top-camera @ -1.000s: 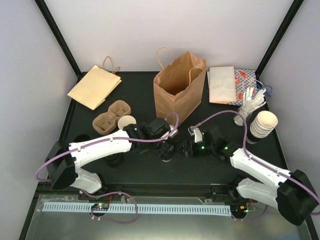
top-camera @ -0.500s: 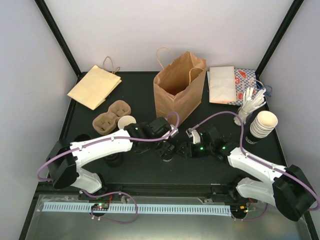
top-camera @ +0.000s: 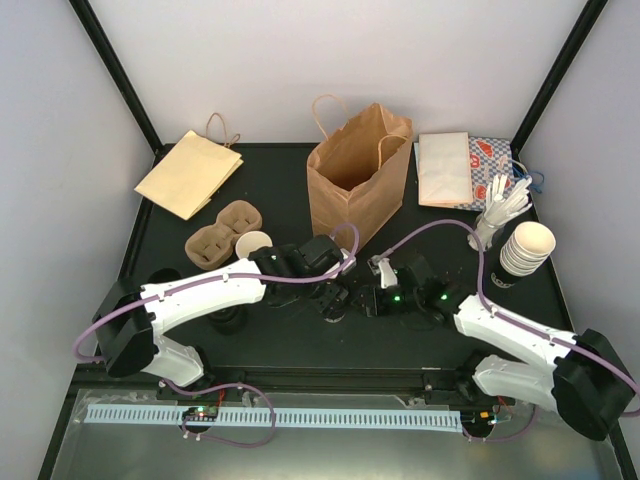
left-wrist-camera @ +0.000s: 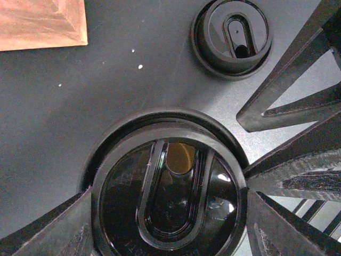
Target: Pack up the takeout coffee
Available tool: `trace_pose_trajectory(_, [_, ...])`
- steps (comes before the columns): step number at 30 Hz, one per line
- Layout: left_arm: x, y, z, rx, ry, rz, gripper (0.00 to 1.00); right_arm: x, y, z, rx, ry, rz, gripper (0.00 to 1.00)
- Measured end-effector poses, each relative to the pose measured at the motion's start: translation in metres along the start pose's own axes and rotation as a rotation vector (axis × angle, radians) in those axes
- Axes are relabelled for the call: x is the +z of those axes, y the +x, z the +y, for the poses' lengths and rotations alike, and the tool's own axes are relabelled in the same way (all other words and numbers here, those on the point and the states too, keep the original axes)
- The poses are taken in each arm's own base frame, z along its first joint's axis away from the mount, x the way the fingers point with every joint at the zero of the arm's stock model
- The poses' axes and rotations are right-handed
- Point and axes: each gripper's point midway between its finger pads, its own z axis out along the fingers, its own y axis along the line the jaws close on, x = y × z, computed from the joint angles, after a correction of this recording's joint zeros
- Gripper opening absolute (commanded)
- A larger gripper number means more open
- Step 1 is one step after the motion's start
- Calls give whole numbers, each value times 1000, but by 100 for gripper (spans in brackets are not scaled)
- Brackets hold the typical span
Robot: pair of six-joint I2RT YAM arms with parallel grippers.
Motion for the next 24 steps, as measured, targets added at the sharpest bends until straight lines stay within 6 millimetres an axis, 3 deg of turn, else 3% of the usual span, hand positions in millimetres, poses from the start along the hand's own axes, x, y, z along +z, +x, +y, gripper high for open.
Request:
trace_pose_trajectory(4, [0, -1, 0, -2, -2, -3, 69, -5, -3, 0, -13, 44, -21, 51])
trace_pose_trajectory(10, [1, -5, -2, 5, -2, -16, 68, -22, -6, -28, -3, 225, -65, 52])
trace_pose_trajectory(17, [2, -6, -5, 8, 2, -20, 67, -32, -36, -8, -13, 201, -128, 52])
trace_pose_trajectory(24, [2, -5, -5, 7, 2, -21, 67, -22, -41, -13, 15, 187, -107, 50])
